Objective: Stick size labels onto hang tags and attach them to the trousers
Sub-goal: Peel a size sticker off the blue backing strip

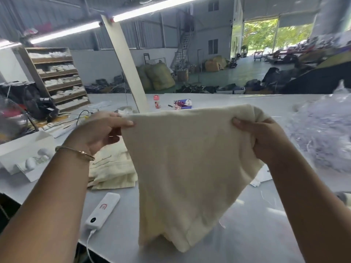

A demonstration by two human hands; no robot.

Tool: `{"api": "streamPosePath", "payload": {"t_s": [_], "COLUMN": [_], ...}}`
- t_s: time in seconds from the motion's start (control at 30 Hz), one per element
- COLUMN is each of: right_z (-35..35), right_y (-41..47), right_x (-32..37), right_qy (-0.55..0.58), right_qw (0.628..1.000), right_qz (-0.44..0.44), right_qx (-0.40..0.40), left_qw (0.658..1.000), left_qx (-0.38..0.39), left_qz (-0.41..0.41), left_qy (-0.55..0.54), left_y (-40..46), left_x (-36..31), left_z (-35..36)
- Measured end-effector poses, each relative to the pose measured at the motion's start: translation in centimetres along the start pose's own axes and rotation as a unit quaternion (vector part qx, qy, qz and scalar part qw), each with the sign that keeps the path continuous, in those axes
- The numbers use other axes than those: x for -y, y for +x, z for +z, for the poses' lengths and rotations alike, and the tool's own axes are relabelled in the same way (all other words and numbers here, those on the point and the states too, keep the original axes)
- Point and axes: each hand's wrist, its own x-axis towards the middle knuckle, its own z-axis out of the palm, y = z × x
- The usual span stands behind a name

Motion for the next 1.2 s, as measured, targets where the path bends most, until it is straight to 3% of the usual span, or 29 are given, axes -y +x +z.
{"api": "streamPosePath", "payload": {"t_s": [0.03,0.07,0.1,0.13,0.2,0.27,0.3,0.37,0.47,0.53,0.6,0.83,0.93,1.0,1.1,1.2], "right_z": [0.2,0.4,0.6,0.8,0.9,0.9,0.6,-0.3,-3.0,-5.7,-8.3,-13.0,-13.4,-13.1,-12.4,-11.3], "right_y": [-0.2,-0.5,-0.7,-0.9,-1.5,-1.9,-2.1,-2.4,-3.5,-4.6,-6.2,-11.3,-12.0,-12.0,-11.7,-12.5], "right_x": [0.3,0.6,0.7,0.8,1.1,1.4,1.6,2.1,2.7,2.6,2.3,0.8,0.3,-0.2,-1.9,-6.3], "right_qy": [-0.017,-0.033,-0.045,-0.053,-0.073,-0.106,-0.126,-0.162,-0.265,-0.413,-0.48,-0.425,-0.418,-0.451,-0.547,-0.618], "right_qw": [1.0,0.999,0.998,0.998,0.996,0.993,0.991,0.985,0.957,0.893,0.839,0.832,0.845,0.835,0.777,0.724], "right_qz": [0.007,0.013,0.018,0.023,0.034,0.042,0.043,0.053,0.116,0.146,0.139,0.043,0.029,0.033,0.002,0.017], "right_qx": [0.012,0.021,0.027,0.032,0.035,0.034,0.031,0.022,-0.011,-0.103,-0.215,-0.353,-0.332,-0.315,-0.311,-0.305], "left_qw": [0.983,0.941,0.91,0.912,0.937,0.91,0.898,0.906,0.933,0.937,0.934,0.882,0.821,0.797,0.807,0.862], "left_qx": [-0.097,-0.197,-0.24,-0.209,-0.004,0.172,0.209,0.233,0.303,0.338,0.349,0.385,0.376,0.355,0.315,0.227], "left_qz": [-0.004,0.026,0.09,0.149,0.181,0.154,0.146,0.154,0.057,-0.018,-0.069,0.014,0.042,0.053,0.041,-0.059], "left_qy": [0.153,0.273,0.325,0.32,0.298,0.345,0.359,0.319,0.186,0.088,-0.016,-0.27,-0.427,-0.487,-0.499,-0.449], "left_y": [0.2,0.1,-0.4,-1.1,-2.6,-4.0,-4.3,-4.1,-3.3,-3.0,-2.7,-2.8,-2.1,-1.0,0.3,1.7], "left_x": [0.3,0.1,-0.3,-0.9,-2.3,-2.8,-2.4,-1.3,-0.4,-0.5,-1.0,-6.7,-6.8,-5.1,0.0,7.8], "left_z": [0.3,1.2,2.5,4.1,7.9,11.9,13.8,16.7,19.1,20.2,21.7,25.7,23.8,21.8,19.0,17.3]}}
